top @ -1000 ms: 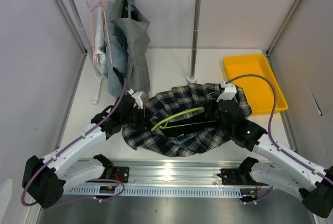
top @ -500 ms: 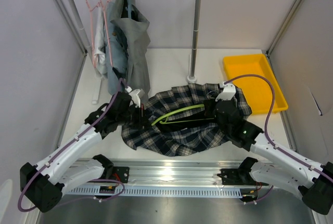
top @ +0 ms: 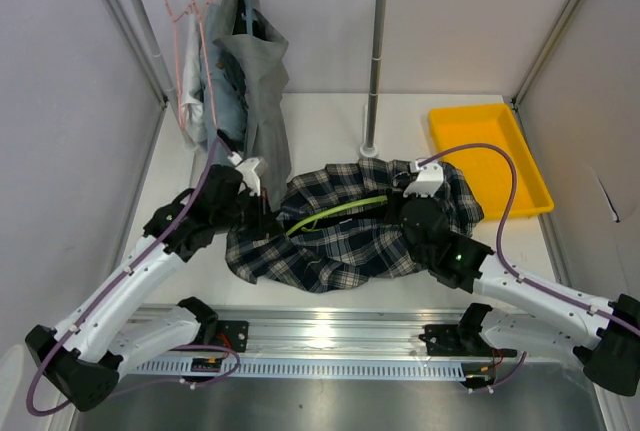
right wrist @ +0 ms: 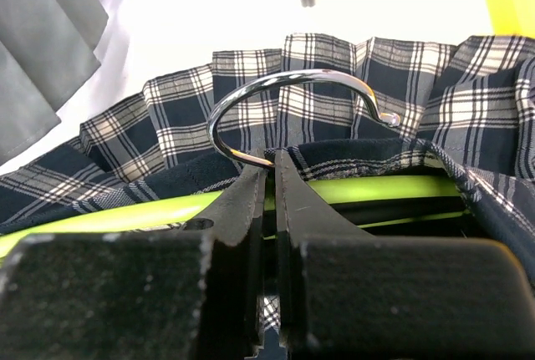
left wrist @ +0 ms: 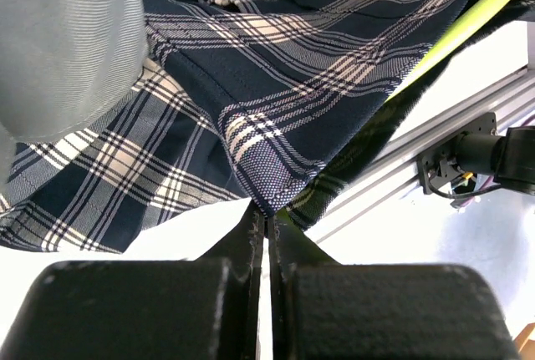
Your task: Place the skirt on the hanger
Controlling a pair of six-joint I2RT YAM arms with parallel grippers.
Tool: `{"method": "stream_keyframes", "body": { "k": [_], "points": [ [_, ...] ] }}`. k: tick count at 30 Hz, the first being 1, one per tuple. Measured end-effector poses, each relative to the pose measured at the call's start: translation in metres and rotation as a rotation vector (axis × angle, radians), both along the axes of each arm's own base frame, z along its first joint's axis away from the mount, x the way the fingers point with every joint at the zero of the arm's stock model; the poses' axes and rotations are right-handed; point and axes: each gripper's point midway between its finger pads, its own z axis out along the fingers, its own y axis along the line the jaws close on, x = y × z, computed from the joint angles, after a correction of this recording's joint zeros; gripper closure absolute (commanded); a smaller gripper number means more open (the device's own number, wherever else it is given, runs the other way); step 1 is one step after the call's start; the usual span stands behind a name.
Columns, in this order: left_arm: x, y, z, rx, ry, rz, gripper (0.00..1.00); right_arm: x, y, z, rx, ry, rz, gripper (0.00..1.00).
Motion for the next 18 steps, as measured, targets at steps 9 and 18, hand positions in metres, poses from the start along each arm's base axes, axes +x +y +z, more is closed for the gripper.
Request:
{"method": "stream_keyframes", "body": {
  "k": [9, 18],
  "points": [
    [-0.004, 0.007, 0.019, 0.019, -0.007, 0.009, 1.00, 0.003, 0.029, 0.040, -0.062, -0.075, -0.008, 1.00],
    [0.006, 0.012, 0.050, 0.035, -0.067, 0.041, 1.00, 0.008, 0.044, 0.067, -0.054, -0.106, -0.015, 1.00]
  ]
}}
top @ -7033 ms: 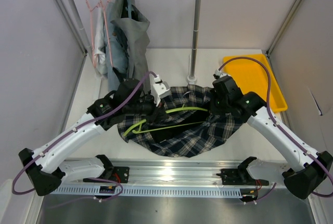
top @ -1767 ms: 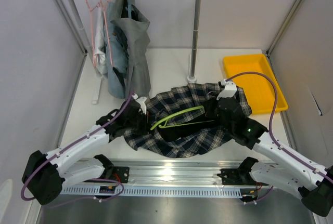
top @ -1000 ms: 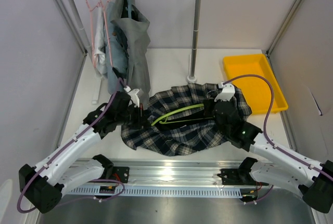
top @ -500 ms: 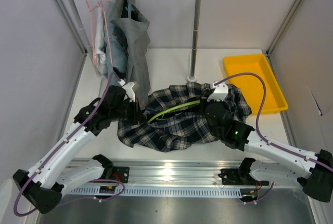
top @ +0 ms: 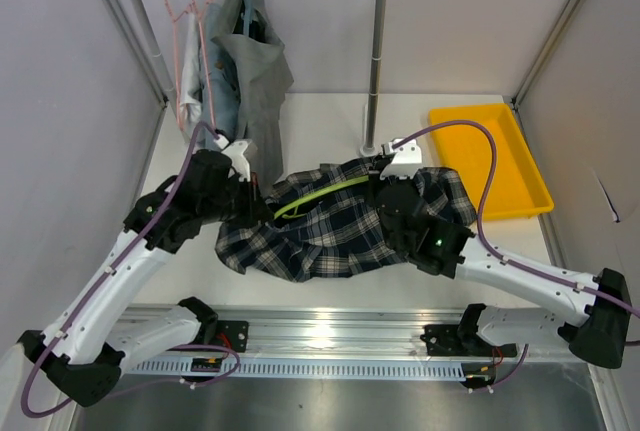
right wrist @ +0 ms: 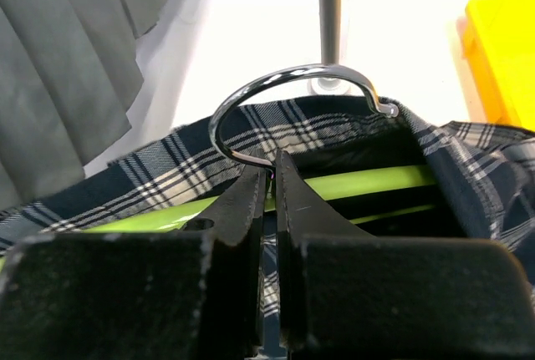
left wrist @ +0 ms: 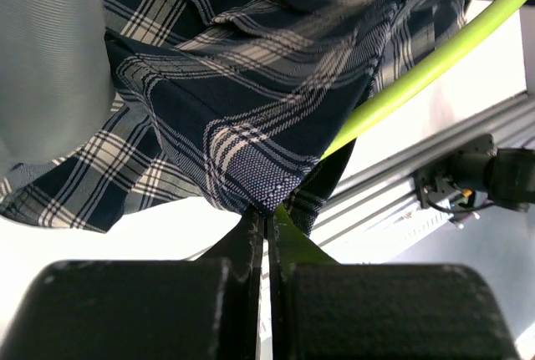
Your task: Place the skirt on the hanger
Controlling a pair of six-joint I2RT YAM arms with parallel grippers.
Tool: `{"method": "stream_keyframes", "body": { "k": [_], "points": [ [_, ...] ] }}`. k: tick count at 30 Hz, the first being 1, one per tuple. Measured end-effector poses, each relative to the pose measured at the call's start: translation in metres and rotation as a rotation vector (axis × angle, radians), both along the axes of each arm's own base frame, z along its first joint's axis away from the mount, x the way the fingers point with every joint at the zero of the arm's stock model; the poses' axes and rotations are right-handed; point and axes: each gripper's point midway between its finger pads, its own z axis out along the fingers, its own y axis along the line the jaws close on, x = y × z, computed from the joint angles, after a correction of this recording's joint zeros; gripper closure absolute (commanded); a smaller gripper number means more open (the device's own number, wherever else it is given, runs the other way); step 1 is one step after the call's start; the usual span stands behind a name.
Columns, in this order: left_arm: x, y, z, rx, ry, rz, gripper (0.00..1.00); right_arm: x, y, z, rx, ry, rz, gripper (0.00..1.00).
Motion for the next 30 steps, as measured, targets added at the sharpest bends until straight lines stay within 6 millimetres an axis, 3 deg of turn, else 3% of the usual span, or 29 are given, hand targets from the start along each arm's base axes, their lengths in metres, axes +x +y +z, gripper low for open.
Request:
{"method": "stream_keyframes", "body": {
  "k": [8, 12, 18, 26, 30],
  "points": [
    [0.000, 0.013, 0.015, 0.046, -0.012, 0.041, 1.00, -0.001, 0.010, -0.010, 0.005, 0.019, 0.004, 1.00],
    [0.002, 0.010, 0.037, 0.009, -0.058, 0.035, 1.00, -0.002, 0.011, -0.015, -0.054, 0.027, 0.006, 1.00],
    [0.001, 0.008, 0.077, -0.049, -0.137, 0.030, 1.00, 0.000, 0.006, 0.001, -0.091, -0.003, -0.011, 1.00],
    [-0.004, -0.004, 0.070, -0.060, -0.121, -0.013, 1.00, -0.016, 0.017, 0.039, -0.035, -0.030, 0.048, 1.00],
    [-0.004, -0.011, 0.069, -0.062, -0.119, -0.031, 1.00, -0.021, 0.028, 0.042, -0.026, -0.022, 0.083, 1.00]
  ]
}}
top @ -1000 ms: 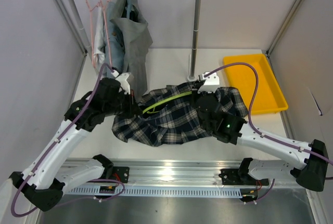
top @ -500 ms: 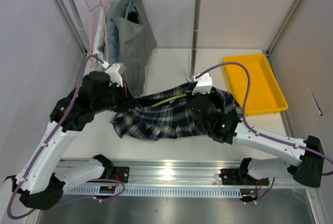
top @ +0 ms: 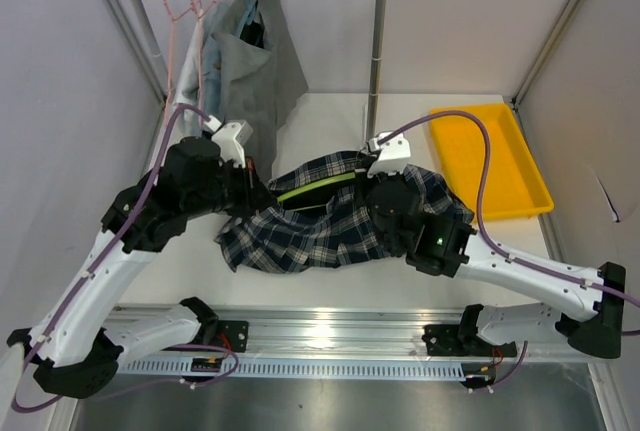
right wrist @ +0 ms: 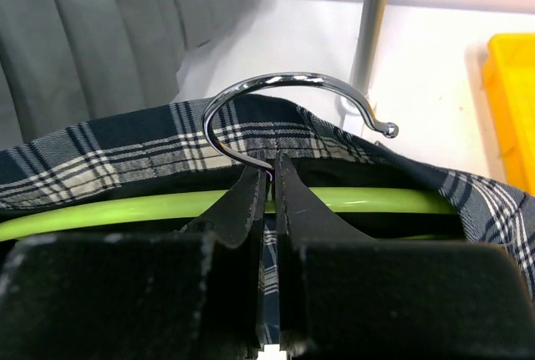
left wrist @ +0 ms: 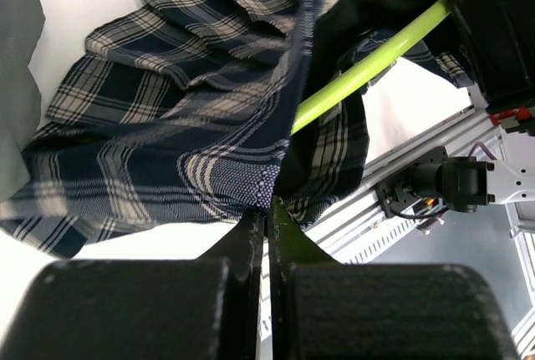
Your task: Place the skirt on the hanger
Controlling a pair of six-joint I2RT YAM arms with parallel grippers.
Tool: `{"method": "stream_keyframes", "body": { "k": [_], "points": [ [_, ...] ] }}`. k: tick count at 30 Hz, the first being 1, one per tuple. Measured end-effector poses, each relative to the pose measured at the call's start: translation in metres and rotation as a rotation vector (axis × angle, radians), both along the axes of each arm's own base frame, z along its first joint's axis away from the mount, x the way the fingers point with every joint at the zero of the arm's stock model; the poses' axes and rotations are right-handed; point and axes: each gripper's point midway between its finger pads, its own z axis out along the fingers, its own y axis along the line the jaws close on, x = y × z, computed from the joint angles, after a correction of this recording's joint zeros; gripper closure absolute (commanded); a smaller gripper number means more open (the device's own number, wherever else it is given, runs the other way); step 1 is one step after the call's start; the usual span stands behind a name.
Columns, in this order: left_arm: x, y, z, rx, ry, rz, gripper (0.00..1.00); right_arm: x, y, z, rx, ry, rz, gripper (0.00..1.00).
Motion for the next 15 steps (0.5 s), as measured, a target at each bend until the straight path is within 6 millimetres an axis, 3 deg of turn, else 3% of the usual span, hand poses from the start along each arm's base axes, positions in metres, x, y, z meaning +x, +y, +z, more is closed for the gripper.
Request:
{"method": "stream_keyframes", "body": {
  "k": [9, 11, 15],
  "points": [
    [0.002, -0.007, -0.011, 0.024, 0.012, -0.012, 0.99, -0.001, 0.013, -0.009, -0.023, 0.034, 0.031, 1.00],
    [0.003, -0.005, -0.016, 0.038, 0.015, -0.005, 0.92, -0.003, 0.013, -0.006, -0.031, 0.039, 0.040, 1.00],
    [0.001, -0.002, -0.015, 0.040, -0.001, -0.010, 0.64, -0.006, 0.013, 0.019, -0.016, 0.029, 0.060, 1.00]
  ]
}}
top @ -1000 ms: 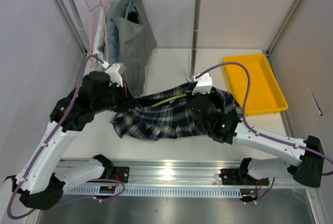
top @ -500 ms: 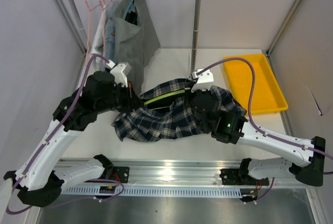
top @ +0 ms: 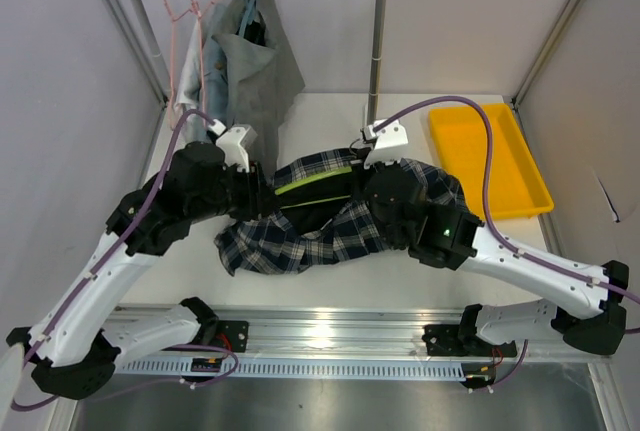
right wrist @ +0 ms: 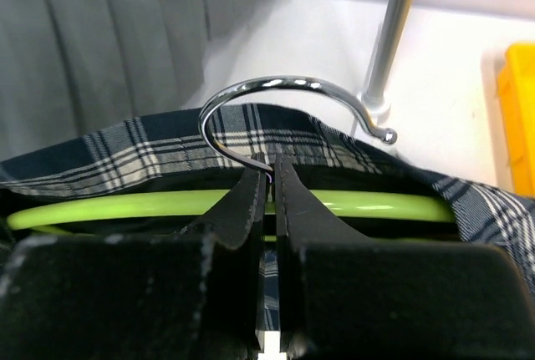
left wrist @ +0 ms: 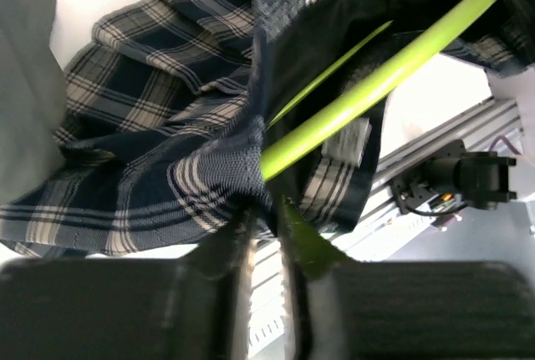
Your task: Place the skirt on the hanger
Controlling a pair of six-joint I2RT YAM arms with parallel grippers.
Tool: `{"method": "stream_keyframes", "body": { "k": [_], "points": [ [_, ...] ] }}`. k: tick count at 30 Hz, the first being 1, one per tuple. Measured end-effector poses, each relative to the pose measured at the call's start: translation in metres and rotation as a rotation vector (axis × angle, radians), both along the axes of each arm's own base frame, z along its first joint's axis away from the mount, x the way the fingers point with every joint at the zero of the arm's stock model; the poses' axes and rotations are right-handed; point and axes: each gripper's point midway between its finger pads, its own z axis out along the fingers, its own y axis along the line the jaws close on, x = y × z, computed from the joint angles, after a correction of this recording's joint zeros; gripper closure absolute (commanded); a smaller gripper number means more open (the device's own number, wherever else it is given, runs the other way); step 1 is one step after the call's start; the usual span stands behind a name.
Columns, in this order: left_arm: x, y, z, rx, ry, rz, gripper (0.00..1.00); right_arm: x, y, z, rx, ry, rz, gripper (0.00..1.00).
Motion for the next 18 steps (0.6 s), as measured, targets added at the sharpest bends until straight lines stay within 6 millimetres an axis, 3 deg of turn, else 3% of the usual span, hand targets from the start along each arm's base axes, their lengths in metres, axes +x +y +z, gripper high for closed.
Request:
{"method": "stream_keyframes", "body": {
  "k": [5, 10, 18],
  "points": [
    [-0.004, 0.003, 0.022, -0.037, -0.080, -0.022, 0.49, -0.003, -0.002, 0.026, 0.017, -0.014, 0.021, 1.00],
    [-0.009, 0.000, 0.053, -0.085, -0.178, -0.077, 0.47, -0.006, -0.001, 0.036, 0.022, -0.012, 0.044, 1.00],
    [-0.018, 0.006, 0.119, -0.141, -0.425, -0.160, 0.44, -0.014, -0.003, 0.051, 0.010, -0.002, 0.097, 1.00]
  ]
}}
